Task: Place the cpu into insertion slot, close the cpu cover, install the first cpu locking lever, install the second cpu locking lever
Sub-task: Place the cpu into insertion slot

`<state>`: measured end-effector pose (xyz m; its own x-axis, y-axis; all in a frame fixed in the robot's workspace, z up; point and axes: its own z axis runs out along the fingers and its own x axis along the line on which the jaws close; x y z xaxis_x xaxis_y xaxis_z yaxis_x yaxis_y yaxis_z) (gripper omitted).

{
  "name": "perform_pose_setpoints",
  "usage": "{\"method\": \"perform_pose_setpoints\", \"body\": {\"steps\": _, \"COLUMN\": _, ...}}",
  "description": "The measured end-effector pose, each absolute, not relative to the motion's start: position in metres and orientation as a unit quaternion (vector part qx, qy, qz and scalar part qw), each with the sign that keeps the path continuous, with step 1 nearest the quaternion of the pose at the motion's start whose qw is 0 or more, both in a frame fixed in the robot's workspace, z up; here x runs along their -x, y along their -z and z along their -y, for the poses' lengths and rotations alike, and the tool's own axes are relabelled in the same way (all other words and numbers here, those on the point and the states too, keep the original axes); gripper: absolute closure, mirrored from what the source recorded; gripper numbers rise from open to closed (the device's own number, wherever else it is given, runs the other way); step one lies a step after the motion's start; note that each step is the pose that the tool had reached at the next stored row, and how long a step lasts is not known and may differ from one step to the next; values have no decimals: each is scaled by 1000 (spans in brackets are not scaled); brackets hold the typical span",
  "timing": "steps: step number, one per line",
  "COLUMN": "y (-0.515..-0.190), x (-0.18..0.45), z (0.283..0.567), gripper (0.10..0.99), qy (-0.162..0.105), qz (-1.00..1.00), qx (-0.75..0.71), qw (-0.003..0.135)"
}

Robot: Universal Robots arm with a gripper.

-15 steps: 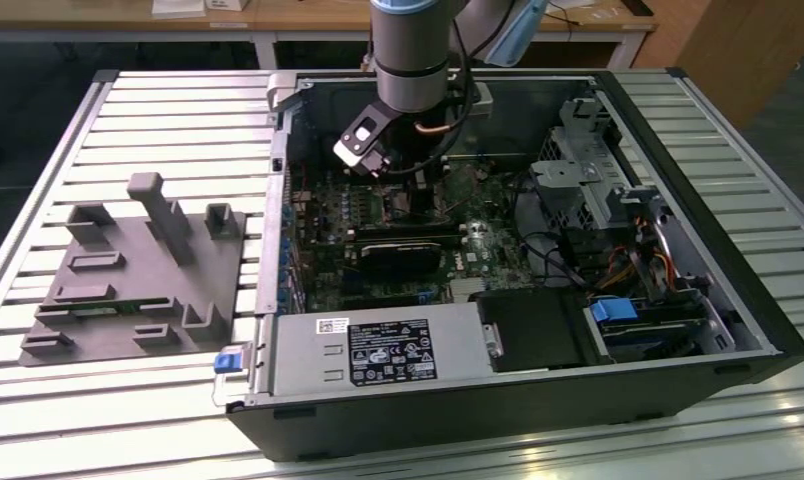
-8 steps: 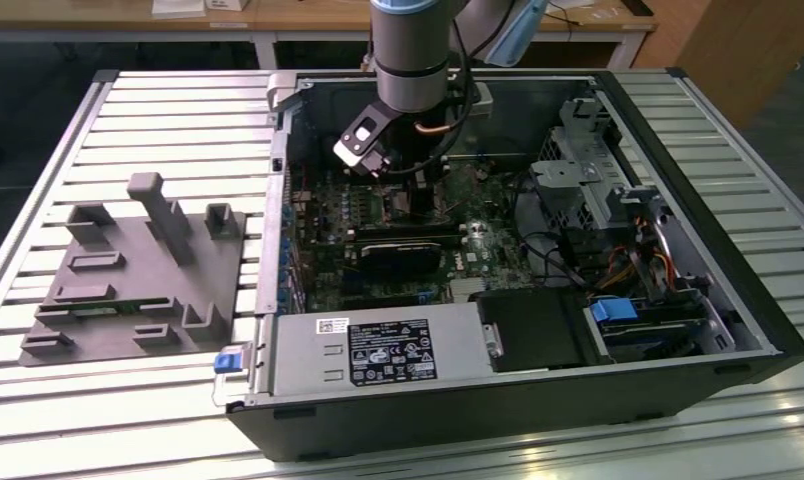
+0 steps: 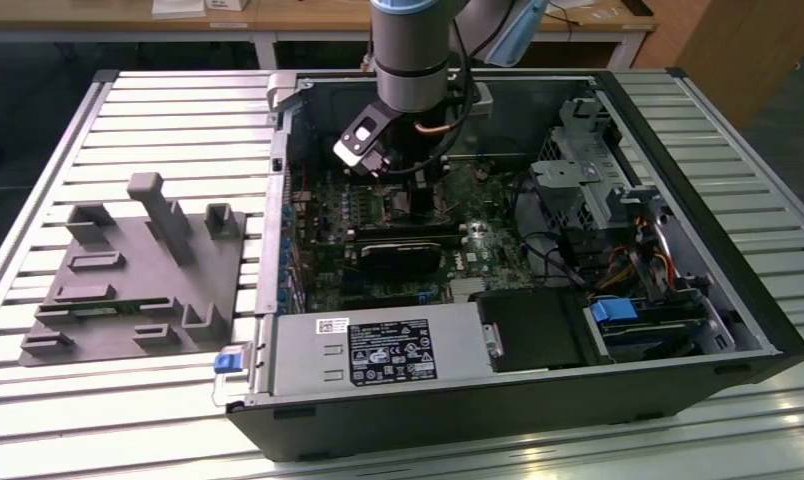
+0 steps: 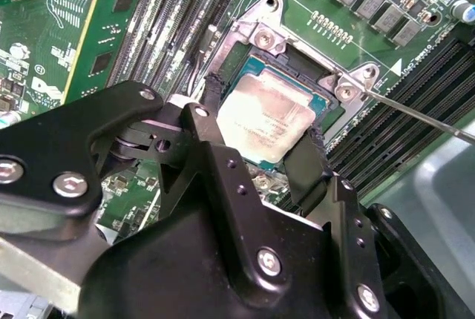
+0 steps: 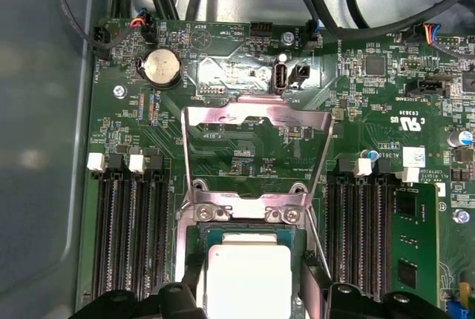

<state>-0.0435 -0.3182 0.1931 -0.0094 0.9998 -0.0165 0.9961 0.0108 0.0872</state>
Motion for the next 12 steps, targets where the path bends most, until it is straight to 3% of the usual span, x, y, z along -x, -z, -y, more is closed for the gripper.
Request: {"method": "perform_pose_setpoints", "body": {"steps": 12, "y": -192, "x": 44, "z": 315, "gripper": 471, "qy": -28, "qz": -704, "qx": -709, "qw": 34}}
